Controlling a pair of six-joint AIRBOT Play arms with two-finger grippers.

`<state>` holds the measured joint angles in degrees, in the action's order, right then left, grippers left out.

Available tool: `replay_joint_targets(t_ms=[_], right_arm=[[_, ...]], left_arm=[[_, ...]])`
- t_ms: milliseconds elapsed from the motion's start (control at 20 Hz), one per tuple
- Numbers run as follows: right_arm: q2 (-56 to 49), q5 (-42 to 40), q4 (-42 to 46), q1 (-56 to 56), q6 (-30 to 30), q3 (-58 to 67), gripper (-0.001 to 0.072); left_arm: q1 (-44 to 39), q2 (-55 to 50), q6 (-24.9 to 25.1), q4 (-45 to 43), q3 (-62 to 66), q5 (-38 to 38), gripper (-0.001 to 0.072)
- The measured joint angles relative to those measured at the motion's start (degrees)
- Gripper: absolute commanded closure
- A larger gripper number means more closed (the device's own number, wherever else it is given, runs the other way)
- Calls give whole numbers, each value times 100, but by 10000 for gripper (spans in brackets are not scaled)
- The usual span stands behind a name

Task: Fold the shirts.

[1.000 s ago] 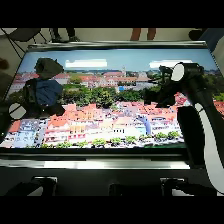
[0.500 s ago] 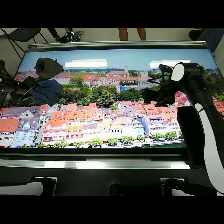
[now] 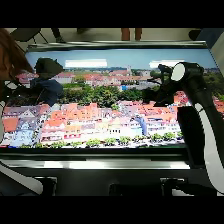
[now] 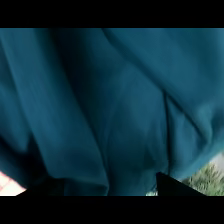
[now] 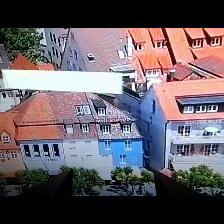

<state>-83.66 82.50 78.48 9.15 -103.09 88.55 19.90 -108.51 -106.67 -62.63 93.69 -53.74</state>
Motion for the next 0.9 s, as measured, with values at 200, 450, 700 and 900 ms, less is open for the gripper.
replay_joint_targets(t_ms=[200,450,700,900], right_arm=[[0,2,-195,0,-26,0,109],[0,35,-686,0,-44,0,109],[55,415,-898,0,101,4,110],[302,605,-619,0,356,11,109]], left_arm=[[-22,-249,581,678,15,737,234],[-15,-391,1014,1019,20,616,678],[-122,435,2203,1268,17,57,680],[-387,1989,3029,1261,17,-238,680]])
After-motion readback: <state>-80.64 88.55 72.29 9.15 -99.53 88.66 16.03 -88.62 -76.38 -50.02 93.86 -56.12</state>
